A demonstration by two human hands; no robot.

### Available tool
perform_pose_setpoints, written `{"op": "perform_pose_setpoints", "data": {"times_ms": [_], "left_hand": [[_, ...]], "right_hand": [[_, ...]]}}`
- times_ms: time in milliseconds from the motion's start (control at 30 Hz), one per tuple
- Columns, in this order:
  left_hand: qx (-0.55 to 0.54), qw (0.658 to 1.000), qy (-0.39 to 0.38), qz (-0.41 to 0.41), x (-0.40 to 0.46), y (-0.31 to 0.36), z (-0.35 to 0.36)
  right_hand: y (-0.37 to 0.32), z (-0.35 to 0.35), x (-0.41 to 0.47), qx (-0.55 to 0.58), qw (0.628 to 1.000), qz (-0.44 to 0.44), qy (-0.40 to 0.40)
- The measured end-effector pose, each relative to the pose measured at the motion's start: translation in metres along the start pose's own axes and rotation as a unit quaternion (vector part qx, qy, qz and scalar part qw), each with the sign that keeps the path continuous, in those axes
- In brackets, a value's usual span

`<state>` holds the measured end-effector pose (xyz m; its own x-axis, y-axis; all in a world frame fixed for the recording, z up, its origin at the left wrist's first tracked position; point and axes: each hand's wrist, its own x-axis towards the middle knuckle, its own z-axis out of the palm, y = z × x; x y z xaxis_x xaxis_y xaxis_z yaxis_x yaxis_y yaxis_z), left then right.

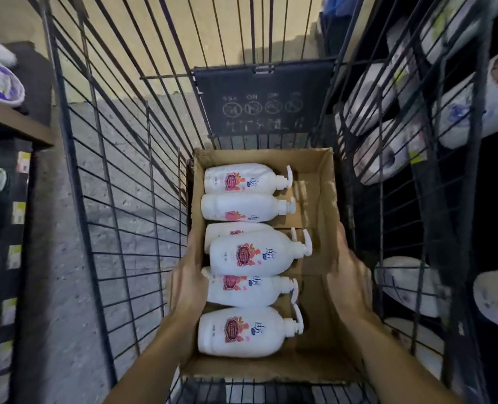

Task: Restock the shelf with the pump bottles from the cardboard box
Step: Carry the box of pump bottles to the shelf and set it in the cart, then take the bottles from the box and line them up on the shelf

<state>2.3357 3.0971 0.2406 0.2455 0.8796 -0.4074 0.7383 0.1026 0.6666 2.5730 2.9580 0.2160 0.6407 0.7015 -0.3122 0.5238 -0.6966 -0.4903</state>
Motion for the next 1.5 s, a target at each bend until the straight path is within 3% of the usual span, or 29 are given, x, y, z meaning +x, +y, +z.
{"op": "perform_pose_setpoints", "data": {"times_ms": [167, 300, 467, 567, 700, 767, 900, 1067, 1167, 1300, 1433, 1500], "left_hand": [[0.119, 0.992, 0.003, -0.029, -0.006, -0.022, 0.014], [0.158, 0.986, -0.032, -0.035, -0.012, -0.015, 0.014], [0.249, 0.954, -0.106, -0.127, -0.011, 0.007, 0.012], [0.332, 0.933, -0.123, -0.059, 0.002, 0.036, 0.001], [0.357, 0.922, -0.143, 0.036, 0.033, 0.092, -0.034], [0.349, 0.919, -0.151, 0.102, 0.051, 0.113, -0.049], [0.359, 0.893, -0.219, 0.162, 0.089, 0.130, -0.045], [0.403, 0.822, -0.334, 0.224, 0.110, 0.125, -0.010], [0.384, 0.809, -0.354, 0.270, 0.115, 0.114, 0.005], [0.368, 0.809, -0.363, 0.279, 0.128, 0.091, 0.025], [0.475, 0.766, -0.302, 0.311, 0.146, 0.069, 0.045], [0.490, 0.762, -0.287, 0.310, 0.150, 0.063, 0.048]], "right_hand": [[0.011, 0.013, -0.007, -0.010, 1.000, 0.007, 0.023], [0.008, 0.012, -0.009, -0.052, 0.997, 0.043, -0.028], [-0.015, 0.001, -0.004, -0.094, 0.988, 0.095, -0.071], [-0.043, -0.015, -0.004, -0.081, 0.987, 0.133, -0.048], [-0.078, -0.031, -0.010, -0.065, 0.990, 0.123, 0.031], [-0.089, -0.031, -0.016, 0.019, 0.986, 0.154, 0.056], [-0.099, -0.003, -0.032, 0.250, 0.912, 0.304, 0.111], [-0.102, 0.083, -0.053, 0.354, 0.816, 0.447, 0.098], [-0.110, 0.131, -0.055, 0.347, 0.803, 0.472, 0.109], [-0.125, 0.142, -0.041, 0.357, 0.791, 0.475, 0.143], [-0.130, 0.131, -0.030, 0.352, 0.770, 0.512, 0.143], [-0.133, 0.131, -0.025, 0.357, 0.769, 0.508, 0.153]]}}
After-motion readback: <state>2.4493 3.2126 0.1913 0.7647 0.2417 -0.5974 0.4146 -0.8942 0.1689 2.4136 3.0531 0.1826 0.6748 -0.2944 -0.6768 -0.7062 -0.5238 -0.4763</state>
